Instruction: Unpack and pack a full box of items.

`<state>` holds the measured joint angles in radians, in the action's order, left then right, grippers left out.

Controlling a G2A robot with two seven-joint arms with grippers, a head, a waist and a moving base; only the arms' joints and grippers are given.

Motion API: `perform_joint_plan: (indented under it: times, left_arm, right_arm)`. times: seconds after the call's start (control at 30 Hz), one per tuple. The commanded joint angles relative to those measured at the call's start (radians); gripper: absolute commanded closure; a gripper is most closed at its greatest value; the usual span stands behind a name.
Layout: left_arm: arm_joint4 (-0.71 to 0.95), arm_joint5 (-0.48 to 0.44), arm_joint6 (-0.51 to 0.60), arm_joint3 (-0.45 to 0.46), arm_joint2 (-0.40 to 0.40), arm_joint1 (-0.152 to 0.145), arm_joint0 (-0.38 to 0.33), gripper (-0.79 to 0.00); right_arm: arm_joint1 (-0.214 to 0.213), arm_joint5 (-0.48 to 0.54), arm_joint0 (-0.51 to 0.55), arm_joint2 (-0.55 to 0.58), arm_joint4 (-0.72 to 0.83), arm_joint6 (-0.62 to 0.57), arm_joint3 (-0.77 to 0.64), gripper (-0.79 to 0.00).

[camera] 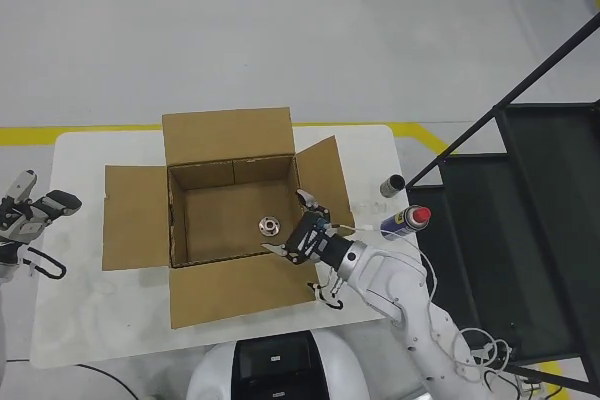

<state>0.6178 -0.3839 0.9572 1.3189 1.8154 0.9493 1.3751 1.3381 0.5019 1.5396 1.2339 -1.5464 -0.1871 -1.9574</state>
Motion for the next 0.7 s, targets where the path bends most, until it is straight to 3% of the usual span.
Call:
perform_joint_plan:
  times: [0.0,0.3,0.4,0.67]
  left_arm:
    - [0.0,0.0,0.0,0.0,0.0,0.0,0.0,-0.785]
    - [0.0,0.0,0.0,0.0,0.0,0.0,0.0,-0.785]
    - [0.0,0.0,0.0,0.0,0.0,0.0,0.0,-0.785]
    - [0.0,0.0,0.0,0.0,0.0,0.0,0.0,-0.785]
  right_arm:
    - [0.0,0.0,0.0,0.0,0.0,0.0,0.0,-0.785]
    - [0.001,-0.026,-0.002,-0.004,0.011,-0.038,0.007,-0.785]
    - [0.008,-0.08,-0.041,-0.046,0.031,-0.193,-0.007,-0.785]
    - [0.053,-0.212,-0.29,-0.228,0.164,-0.613,0.079,-0.785]
